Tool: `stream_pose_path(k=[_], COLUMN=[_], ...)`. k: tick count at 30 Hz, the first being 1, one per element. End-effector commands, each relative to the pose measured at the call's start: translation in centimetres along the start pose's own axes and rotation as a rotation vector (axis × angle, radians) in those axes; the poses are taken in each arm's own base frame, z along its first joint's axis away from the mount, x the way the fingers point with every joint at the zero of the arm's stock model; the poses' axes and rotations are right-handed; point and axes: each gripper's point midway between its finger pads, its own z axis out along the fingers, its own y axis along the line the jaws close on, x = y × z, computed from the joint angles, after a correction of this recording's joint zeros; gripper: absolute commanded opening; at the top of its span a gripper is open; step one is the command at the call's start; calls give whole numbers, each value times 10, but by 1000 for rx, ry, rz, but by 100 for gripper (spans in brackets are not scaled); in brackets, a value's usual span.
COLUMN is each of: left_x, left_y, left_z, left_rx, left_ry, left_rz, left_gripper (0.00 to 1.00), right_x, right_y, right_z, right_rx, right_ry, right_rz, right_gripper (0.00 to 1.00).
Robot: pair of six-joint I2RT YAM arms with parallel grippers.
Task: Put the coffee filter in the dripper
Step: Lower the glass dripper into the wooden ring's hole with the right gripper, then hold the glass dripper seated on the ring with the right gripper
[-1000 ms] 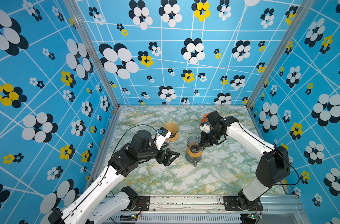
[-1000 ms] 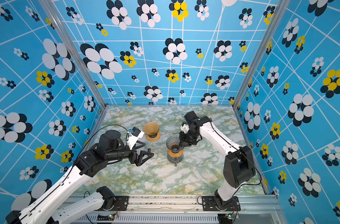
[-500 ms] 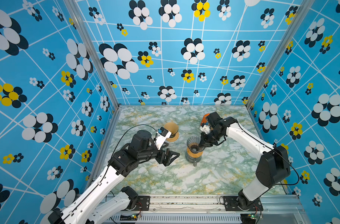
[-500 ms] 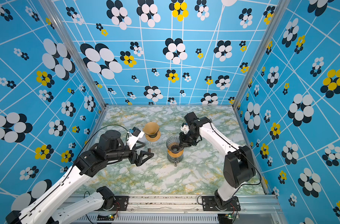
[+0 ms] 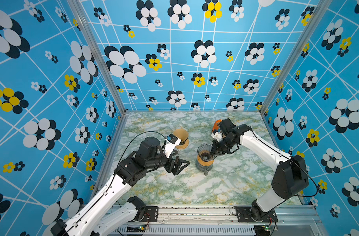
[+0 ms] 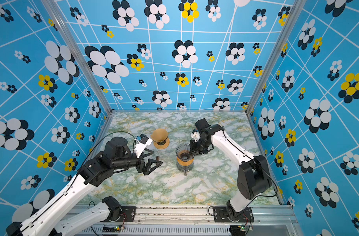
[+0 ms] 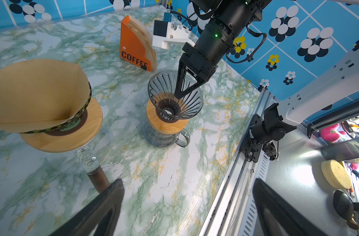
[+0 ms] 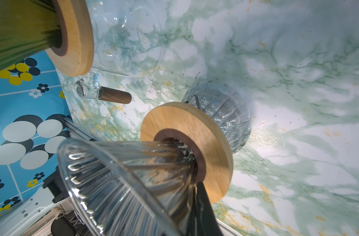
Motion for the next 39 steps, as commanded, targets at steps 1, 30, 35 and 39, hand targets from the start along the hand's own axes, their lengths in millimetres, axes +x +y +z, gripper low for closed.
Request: stream_pose_path(k=[1, 30, 35, 39], left_x=[-1, -1, -1, -1], left_y=[0, -1, -1, -1], left_z=[2, 3, 3, 3], left_rx=[14, 20, 20, 20], left_ry=[-2, -1, 0, 0], left_rz=[-3, -3, -3, -3], left_gripper=[99, 99, 99, 99], right_x=[4, 9, 8, 8], right_y=[-4, 0, 1, -1], right_z=[-6, 2, 2, 1], right_rx=[44, 7, 7, 16], right_ry=[-18, -6, -11, -15], right_rz=[-4, 8, 11, 11], right_gripper=[9, 12, 14, 14])
